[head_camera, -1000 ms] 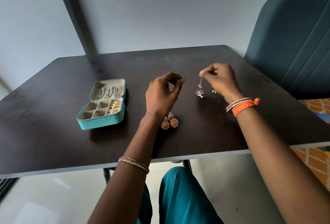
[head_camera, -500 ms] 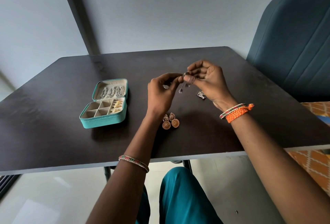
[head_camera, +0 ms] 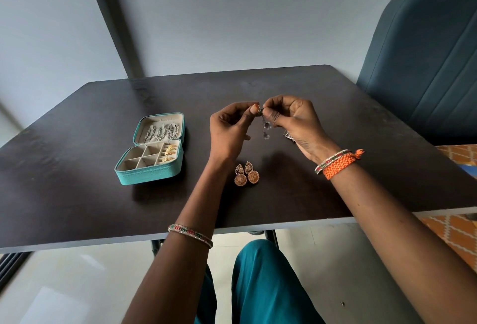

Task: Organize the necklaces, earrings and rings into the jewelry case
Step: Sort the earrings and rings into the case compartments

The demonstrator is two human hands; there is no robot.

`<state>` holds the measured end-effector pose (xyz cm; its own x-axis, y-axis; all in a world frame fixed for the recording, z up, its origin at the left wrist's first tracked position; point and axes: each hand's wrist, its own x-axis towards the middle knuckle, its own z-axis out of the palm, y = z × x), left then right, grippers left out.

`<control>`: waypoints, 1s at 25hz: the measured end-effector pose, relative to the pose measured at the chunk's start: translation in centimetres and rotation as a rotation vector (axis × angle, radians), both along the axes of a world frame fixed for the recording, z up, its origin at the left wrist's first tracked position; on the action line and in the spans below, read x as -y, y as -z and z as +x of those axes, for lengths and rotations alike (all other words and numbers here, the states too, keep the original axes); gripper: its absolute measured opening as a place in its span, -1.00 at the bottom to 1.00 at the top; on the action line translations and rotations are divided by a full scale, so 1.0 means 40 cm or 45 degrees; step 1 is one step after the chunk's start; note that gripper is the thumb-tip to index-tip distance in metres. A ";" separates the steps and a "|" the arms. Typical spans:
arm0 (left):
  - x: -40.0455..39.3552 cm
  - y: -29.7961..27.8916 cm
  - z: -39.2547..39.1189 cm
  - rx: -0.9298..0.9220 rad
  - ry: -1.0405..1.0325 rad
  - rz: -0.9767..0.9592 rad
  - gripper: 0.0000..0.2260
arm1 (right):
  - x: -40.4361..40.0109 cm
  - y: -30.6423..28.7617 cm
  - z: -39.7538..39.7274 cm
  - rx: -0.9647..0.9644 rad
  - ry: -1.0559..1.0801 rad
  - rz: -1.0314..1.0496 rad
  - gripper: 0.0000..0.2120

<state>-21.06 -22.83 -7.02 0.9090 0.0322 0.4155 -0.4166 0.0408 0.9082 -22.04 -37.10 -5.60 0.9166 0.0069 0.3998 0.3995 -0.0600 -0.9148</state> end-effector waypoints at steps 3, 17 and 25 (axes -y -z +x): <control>0.002 0.004 -0.003 0.028 0.042 0.041 -0.88 | 0.003 -0.003 -0.003 -0.025 0.055 0.002 -0.83; 0.002 0.013 0.000 -0.020 0.035 -0.042 -0.91 | 0.218 0.032 0.021 -0.215 0.856 -0.870 -0.69; 0.005 0.012 -0.009 -0.020 0.039 -0.035 -0.92 | 0.199 0.043 0.014 -0.265 0.711 -1.190 -0.90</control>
